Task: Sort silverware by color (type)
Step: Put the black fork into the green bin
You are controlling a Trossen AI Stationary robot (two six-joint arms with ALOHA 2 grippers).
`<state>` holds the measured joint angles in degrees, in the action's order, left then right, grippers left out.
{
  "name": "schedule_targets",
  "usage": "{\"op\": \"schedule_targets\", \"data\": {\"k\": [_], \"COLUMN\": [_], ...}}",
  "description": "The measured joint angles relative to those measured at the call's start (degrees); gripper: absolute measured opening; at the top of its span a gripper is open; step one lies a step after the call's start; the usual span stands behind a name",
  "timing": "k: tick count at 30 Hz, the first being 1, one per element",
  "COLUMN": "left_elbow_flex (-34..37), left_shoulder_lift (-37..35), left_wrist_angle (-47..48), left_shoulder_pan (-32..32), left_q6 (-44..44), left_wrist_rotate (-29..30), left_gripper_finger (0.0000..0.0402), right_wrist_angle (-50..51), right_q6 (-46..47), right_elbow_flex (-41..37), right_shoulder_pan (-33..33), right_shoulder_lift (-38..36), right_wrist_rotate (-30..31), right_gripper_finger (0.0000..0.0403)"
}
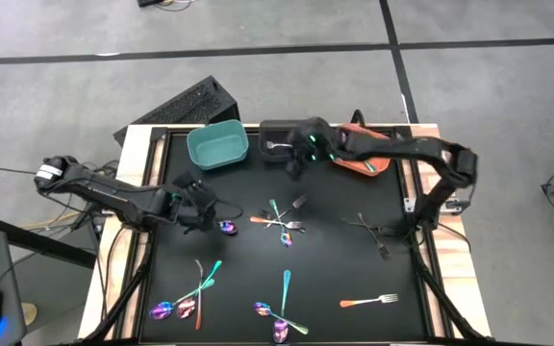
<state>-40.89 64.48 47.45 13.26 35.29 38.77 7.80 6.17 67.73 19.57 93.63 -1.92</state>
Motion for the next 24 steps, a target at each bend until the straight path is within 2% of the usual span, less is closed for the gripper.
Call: {"op": "schedule_targets", "data": {"k": [3, 5, 8, 12, 17, 21, 24], "left_elbow_flex": [2.58, 5.69, 11.18, 15.94, 14.99, 11.93, 9.24], "left_shoulder_lift": [-0.89, -0.78, 1.00, 6.25, 15.08, 21.86, 25.82], "left_wrist_angle": [-7.16, -17.42, -37.72, -60.59, -68.68, -70.74, -70.81], "left_shoulder_pan": [3.93, 5.79, 6.62, 5.53, 1.10, -1.80, -3.04], "left_q6": [-2.31, -5.89, -14.19, -22.96, -28.40, -29.64, -28.76], "left_wrist_rotate": [-6.10, -7.93, -10.68, -11.83, -13.88, -17.01, -16.99], "left_gripper_finger": [0.0224, 0.0224, 0.0224, 0.0224, 0.0224, 0.0224, 0.0224], "right_wrist_angle": [-12.07, -18.84, -24.40, -24.57, -22.26, -16.61, -10.90], "right_q6": [3.83, 4.42, 6.09, 7.61, 7.89, 11.51, 14.70], "right_elbow_flex": [-10.48, -15.27, -19.00, -19.72, -19.69, -19.70, -19.70], "right_shoulder_pan": [-5.28, -9.10, -14.32, -21.00, -26.37, -27.95, -28.67], "right_shoulder_lift": [-3.05, -3.48, -3.50, -2.46, -2.79, -4.17, -5.13], "right_wrist_rotate": [-1.07, -1.17, -0.62, 7.01, 14.24, 17.50, 21.68], "right_gripper_finger": [0.0165, 0.0163, 0.0161, 0.0157, 0.0151, 0.0146, 0.0142]}}
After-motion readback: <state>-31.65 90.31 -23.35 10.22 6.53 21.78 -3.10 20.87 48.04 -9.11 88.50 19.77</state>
